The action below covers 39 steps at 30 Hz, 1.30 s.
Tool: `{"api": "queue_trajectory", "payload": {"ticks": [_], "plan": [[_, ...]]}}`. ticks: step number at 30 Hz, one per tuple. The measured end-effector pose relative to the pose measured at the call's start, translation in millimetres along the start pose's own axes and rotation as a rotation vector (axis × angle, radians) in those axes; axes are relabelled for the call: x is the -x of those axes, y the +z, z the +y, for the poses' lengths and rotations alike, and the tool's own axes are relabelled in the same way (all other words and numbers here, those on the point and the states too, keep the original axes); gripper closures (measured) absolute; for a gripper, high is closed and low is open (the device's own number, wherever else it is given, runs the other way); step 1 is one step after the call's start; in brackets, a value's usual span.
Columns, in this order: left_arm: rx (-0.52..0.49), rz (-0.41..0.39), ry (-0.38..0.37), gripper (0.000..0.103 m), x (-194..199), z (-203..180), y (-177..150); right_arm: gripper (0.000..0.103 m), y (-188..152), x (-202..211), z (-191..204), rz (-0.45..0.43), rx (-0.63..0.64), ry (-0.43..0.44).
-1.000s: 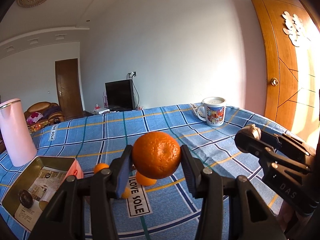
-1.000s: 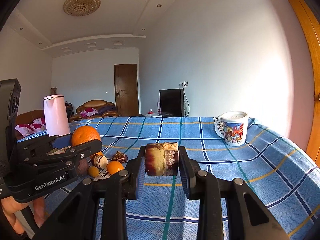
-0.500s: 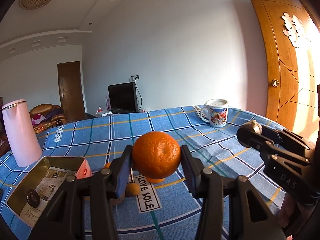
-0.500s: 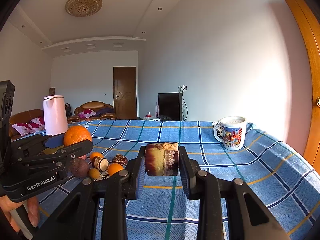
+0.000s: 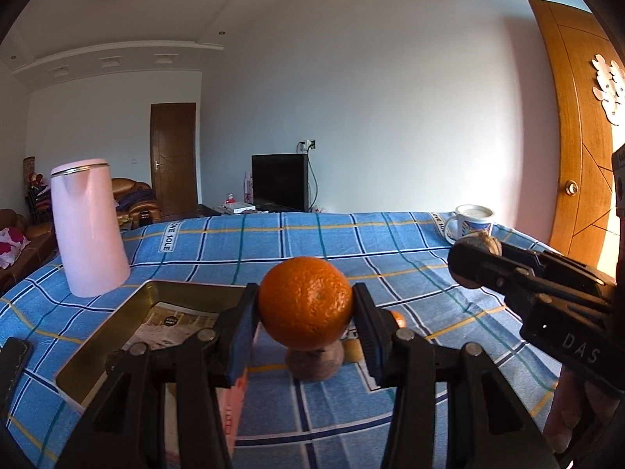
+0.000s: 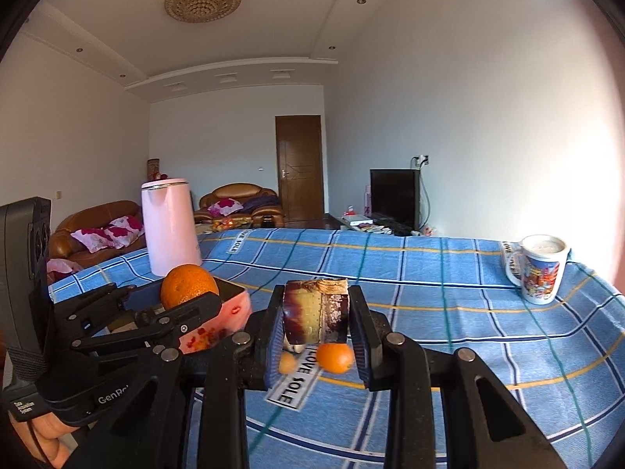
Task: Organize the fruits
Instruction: 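Carry the orange in the left tool while the right tool carries the cake roll toward the tin, then open both tools over the tin box to drop the orange and cake roll, then grasp a small brown round fruit with the right tool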
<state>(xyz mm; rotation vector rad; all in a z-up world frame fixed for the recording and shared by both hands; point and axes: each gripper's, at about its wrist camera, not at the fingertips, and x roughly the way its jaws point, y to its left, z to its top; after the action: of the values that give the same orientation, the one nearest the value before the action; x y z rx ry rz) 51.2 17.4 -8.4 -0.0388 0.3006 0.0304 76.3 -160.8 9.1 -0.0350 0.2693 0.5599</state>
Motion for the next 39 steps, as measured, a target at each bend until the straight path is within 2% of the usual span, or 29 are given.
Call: {"api": "queue_trajectory", "payload": {"ticks": [8,15,21,30,31,33,34,35,37,39], "plan": [[0.110,0.054,0.138,0.054,-2,80,-6,0.071,5,-52,64,0.101,0.051,0.165],[0.149,0.112,0.197,0.054,-6,119,-16,0.071,1,-97,116,0.205,0.090,0.270],[0.172,0.139,0.211,0.054,-5,140,-24,0.071,-11,-127,145,0.306,0.130,0.305],[0.184,0.175,0.232,0.053,-5,155,-29,0.071,-23,-151,163,0.437,0.178,0.319],[0.179,0.172,0.239,0.051,-5,153,-29,0.070,-24,-152,163,0.452,0.173,0.328],[0.174,0.155,0.252,0.039,-1,151,-28,0.065,-24,-151,161,0.454,0.168,0.328],[0.174,0.145,0.257,0.031,2,150,-26,0.056,-23,-148,159,0.443,0.166,0.324],[0.173,0.135,0.259,0.029,5,148,-24,0.047,-23,-145,156,0.433,0.163,0.321],[0.163,0.114,0.247,0.028,10,140,-18,0.046,-20,-133,144,0.406,0.141,0.328],[0.145,0.095,0.223,0.027,13,129,-12,0.046,-16,-118,125,0.371,0.129,0.299]]}}
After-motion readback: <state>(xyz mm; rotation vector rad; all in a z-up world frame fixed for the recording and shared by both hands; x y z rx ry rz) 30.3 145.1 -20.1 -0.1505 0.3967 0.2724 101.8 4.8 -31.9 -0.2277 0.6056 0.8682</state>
